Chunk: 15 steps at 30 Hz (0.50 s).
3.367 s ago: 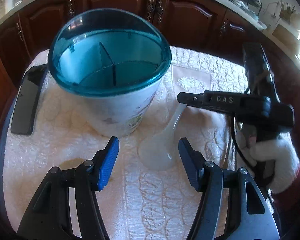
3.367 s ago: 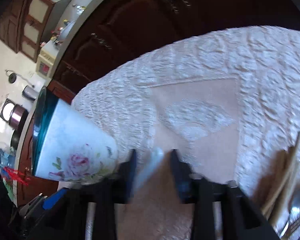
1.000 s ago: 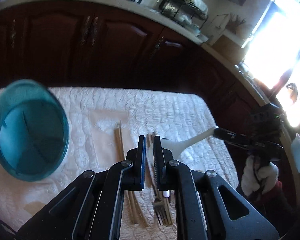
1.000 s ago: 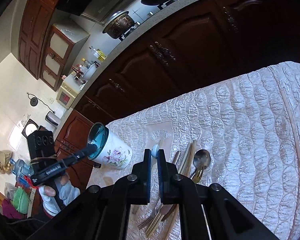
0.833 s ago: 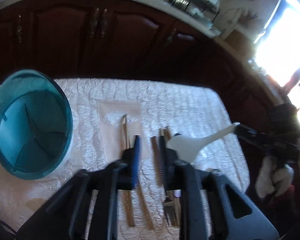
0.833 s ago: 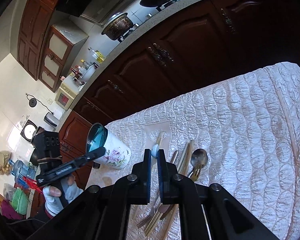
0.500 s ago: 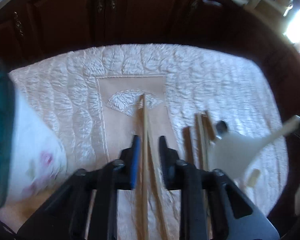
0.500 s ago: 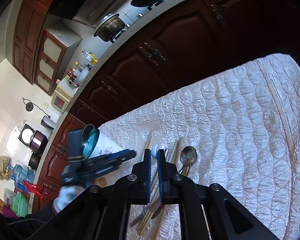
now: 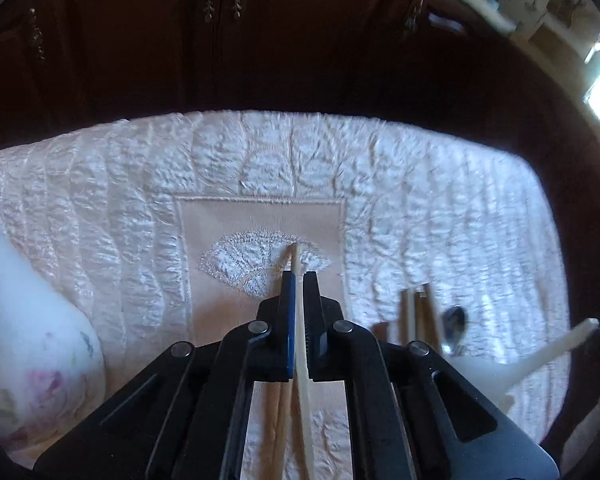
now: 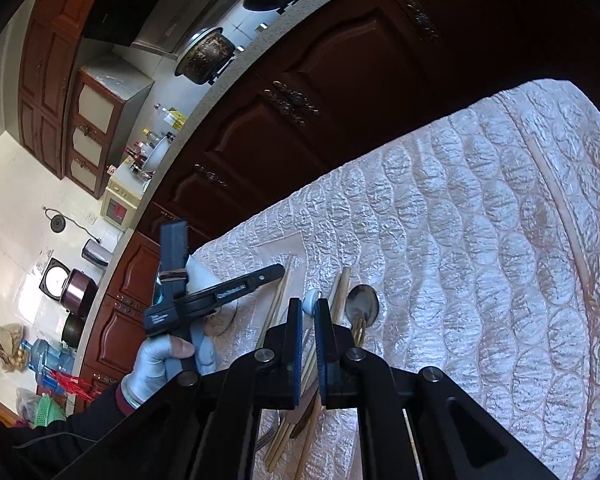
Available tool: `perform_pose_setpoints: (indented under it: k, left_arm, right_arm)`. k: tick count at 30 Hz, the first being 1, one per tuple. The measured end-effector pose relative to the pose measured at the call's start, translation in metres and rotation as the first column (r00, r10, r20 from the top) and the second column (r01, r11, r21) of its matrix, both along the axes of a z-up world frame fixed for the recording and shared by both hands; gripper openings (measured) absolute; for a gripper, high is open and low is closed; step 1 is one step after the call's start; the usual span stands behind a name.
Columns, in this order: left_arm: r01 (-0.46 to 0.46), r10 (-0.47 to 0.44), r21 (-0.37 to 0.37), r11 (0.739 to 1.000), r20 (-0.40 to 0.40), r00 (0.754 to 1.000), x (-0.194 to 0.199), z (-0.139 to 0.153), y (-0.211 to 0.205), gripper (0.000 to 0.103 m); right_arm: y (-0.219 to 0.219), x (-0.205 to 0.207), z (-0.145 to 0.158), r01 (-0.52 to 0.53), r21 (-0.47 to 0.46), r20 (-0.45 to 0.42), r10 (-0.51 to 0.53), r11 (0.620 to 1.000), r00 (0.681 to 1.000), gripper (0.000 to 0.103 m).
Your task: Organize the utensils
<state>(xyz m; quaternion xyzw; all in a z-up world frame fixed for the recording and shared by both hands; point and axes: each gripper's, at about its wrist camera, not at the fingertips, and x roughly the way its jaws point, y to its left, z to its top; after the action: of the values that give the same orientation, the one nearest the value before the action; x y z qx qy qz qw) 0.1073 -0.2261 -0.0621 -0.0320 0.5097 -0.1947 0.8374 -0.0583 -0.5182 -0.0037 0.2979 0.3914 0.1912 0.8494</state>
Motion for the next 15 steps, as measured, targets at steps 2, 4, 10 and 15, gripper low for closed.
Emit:
perform_pose_setpoints:
  k: [2, 4, 10, 15]
  left_arm:
    - [0.013, -0.012, -0.04, 0.999, 0.028, 1.0, -0.008, 0.012, 0.007, 0.002]
    - [0.031, -0.03, -0.033, 0.999, 0.036, 0.999, -0.013, 0.017, 0.008, 0.001]
    - [-0.023, 0.023, 0.051, 0.998, 0.012, 1.0, -0.006, 0.001, -0.006, 0.031]
    - [-0.029, 0.029, 0.119, 0.992, 0.001, 1.0, 0.007, -0.016, -0.027, 0.039]
  right_arm:
    - [0.003, 0.001, 0.004, -0.008, -0.006, 0.007, 0.008, 1.0, 1.0, 0.005]
    - [0.007, 0.002, 0.007, -0.014, -0.011, 0.013, 0.014, 1.0, 1.0, 0.005]
    - [0.013, 0.003, 0.009, -0.015, -0.015, 0.014, 0.016, 1.0, 1.0, 0.005]
    - [0.015, 0.004, 0.006, -0.018, -0.008, 0.004, 0.018, 1.0, 1.0, 0.005]
